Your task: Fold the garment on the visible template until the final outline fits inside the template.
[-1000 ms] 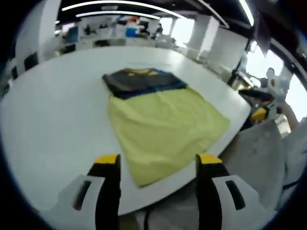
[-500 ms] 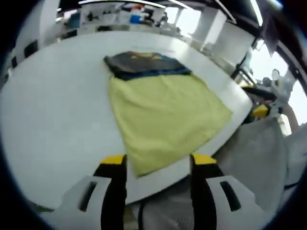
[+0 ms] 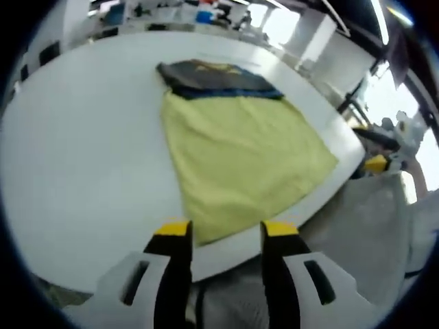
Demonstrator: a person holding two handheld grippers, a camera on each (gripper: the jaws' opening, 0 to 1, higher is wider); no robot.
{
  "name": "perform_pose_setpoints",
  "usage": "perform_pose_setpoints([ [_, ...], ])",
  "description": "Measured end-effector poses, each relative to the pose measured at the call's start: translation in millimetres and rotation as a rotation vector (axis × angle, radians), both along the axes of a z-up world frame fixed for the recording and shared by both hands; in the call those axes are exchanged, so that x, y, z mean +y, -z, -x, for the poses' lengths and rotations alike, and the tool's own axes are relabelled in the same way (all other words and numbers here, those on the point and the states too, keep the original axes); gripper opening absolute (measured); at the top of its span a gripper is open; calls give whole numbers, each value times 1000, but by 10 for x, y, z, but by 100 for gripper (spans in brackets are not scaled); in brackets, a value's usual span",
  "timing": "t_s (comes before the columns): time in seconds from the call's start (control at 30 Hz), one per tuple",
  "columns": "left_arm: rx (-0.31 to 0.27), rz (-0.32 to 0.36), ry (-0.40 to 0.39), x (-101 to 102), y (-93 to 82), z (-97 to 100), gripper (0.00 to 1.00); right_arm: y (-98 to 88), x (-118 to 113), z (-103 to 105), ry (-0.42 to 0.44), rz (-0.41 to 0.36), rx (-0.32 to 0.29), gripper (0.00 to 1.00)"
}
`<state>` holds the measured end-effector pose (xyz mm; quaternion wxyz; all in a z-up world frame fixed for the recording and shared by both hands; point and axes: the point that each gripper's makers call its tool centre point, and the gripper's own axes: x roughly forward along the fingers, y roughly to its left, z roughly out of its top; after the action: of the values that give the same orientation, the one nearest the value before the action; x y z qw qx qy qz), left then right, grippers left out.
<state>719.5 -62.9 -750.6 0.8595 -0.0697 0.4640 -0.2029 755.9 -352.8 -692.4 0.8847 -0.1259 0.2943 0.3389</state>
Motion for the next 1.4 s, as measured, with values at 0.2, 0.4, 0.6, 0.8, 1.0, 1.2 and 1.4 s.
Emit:
perform_pose_setpoints([
  [0.2, 13, 1, -19, 34, 28, -8, 27, 43, -3, -13, 2, -3, 9, 75],
  [0.4, 29, -5, -40, 78, 79, -3, 26, 130, -5, -13, 1, 0, 34, 68],
  [0.6, 37, -3, -67, 108, 118, -25, 21, 182, -21, -37, 6, 0, 42, 59],
  [0.8, 48, -9, -78, 125, 141, -31, 22, 253, -41, -33, 14, 2, 70, 51],
  [1.0, 59, -8, -87, 145, 166, -29, 21, 313, -79, -46, 33, 4, 99, 43],
  [1.2, 59, -4, -90, 150, 168, -32, 21, 389, -115, -68, 49, 22, 122, 37],
  [1.4, 58, -2, -91, 152, 172, -25, 21, 504, -175, -75, 60, 45, 153, 31],
])
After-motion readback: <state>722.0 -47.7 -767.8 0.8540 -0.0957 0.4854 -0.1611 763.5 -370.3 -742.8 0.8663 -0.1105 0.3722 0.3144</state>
